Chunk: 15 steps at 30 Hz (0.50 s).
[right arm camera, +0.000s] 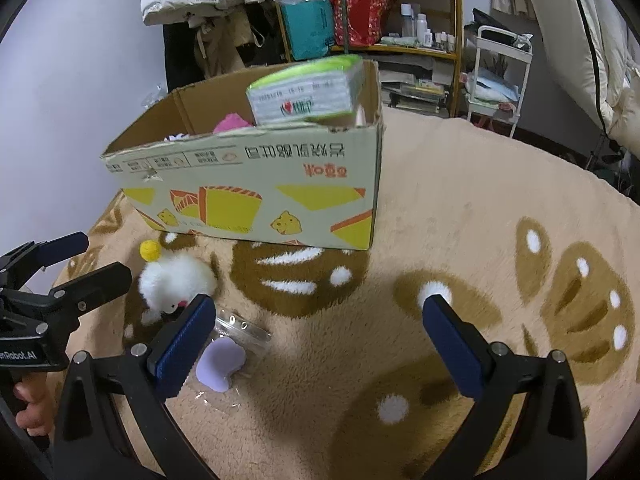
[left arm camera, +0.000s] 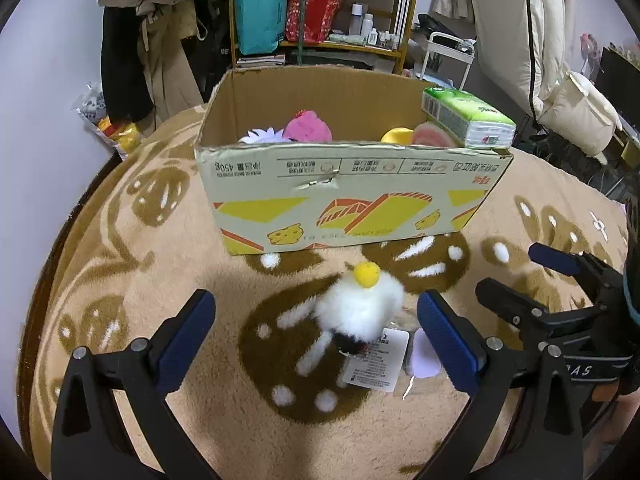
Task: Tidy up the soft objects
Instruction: 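Lower the left tool onto the white fluffy plush while the right tool reaches the clear bag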
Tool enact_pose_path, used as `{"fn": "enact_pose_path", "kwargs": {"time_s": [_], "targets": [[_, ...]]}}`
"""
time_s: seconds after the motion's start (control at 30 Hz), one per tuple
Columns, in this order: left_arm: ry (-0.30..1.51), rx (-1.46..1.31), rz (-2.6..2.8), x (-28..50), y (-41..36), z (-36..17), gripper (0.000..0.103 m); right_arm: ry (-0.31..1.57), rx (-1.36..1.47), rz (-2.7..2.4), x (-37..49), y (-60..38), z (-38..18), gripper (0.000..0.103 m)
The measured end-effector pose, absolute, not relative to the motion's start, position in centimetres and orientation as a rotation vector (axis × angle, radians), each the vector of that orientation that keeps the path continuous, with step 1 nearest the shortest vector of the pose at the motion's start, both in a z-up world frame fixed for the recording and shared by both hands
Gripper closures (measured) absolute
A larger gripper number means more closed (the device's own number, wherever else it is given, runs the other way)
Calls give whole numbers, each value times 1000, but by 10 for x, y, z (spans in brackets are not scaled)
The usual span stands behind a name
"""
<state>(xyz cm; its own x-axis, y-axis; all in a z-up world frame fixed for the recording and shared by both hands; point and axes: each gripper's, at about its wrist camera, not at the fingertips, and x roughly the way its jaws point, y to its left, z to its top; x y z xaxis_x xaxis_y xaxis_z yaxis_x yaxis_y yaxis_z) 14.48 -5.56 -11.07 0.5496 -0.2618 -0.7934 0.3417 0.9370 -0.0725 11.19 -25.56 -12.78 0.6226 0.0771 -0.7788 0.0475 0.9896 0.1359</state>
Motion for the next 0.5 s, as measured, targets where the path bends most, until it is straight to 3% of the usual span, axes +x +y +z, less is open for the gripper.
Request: {"fn": "enact_pose_path", "kwargs": {"time_s": [0.5], "targets": [[991,100,-393,164,-68,-137,3,1009,154,45,135,-252,-164,0]]}}
